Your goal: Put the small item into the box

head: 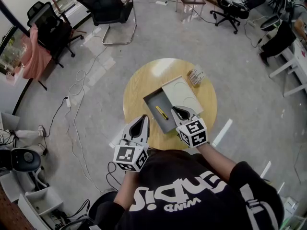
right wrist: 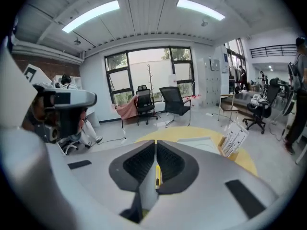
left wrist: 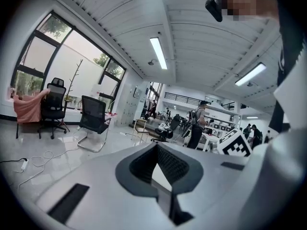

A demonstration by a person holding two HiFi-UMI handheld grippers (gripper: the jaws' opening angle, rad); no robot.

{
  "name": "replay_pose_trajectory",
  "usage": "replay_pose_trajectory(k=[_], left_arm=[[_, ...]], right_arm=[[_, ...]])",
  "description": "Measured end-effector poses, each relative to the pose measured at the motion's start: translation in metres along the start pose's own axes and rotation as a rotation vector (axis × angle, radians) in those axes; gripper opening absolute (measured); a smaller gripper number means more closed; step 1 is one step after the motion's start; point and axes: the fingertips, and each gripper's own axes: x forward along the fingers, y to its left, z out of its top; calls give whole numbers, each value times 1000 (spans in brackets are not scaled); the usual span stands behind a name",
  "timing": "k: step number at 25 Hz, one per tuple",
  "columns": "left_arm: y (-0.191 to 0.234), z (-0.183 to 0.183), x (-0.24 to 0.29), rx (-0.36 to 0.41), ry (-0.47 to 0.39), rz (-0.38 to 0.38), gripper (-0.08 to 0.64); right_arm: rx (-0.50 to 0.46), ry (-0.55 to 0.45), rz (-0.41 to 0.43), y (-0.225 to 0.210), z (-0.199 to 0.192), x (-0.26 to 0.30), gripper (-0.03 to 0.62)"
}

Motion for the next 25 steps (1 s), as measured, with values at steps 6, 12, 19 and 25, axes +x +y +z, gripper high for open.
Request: replay_pose_trajectory(k=[6, 12, 19, 25], left_arm=[[-2, -2, -1, 9, 6, -7, 8], [-2, -8, -2, 11, 14, 0, 8], [-7, -11, -4, 21, 18, -2, 8], [-10, -13, -1, 20, 15, 2, 8]], right_arm=[[44, -178, -2, 7, 30, -48, 12], [46, -309, -1, 7, 42, -73, 12], [103, -303, -33, -3, 32, -77, 3], [97, -310, -24, -6, 32, -78, 3]])
